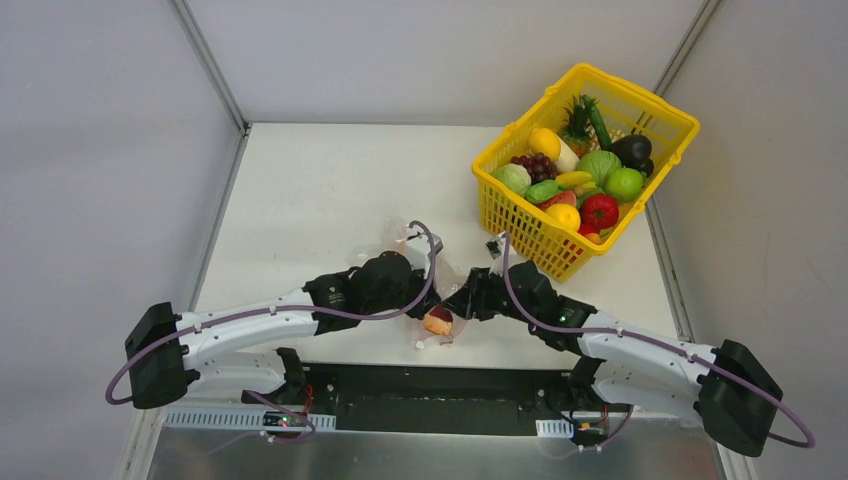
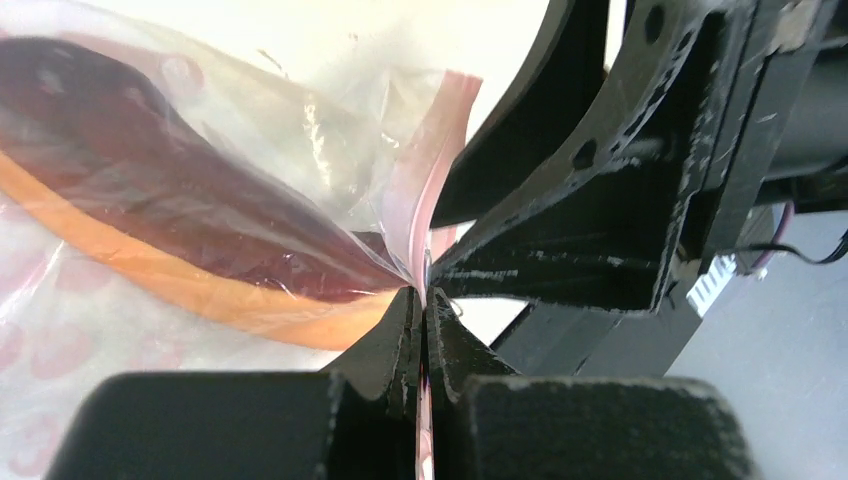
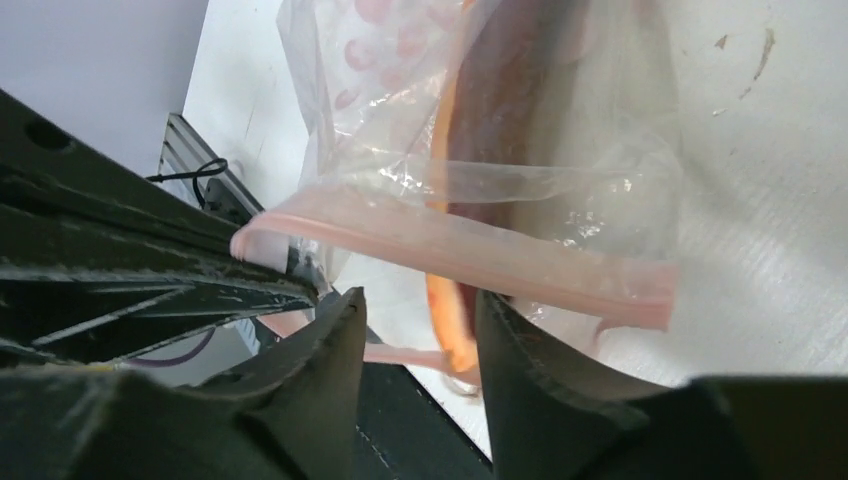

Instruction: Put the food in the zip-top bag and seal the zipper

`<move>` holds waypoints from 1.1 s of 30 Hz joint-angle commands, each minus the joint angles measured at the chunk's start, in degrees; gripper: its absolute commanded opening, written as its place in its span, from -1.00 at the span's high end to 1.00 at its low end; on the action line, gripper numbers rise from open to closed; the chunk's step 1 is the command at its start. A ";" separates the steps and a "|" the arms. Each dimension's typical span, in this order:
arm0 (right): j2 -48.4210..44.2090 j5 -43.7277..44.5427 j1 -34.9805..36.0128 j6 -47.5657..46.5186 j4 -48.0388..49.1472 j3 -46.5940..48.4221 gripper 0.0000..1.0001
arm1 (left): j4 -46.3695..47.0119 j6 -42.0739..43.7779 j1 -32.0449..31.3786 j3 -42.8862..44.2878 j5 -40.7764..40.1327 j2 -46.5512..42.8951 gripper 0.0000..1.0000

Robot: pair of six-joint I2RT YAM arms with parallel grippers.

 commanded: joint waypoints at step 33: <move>8.49 13.21 0.60 9.81 17.34 -10.06 -0.16 | 11.11 -5.82 -0.18 -2.36 -1.70 8.13 1.00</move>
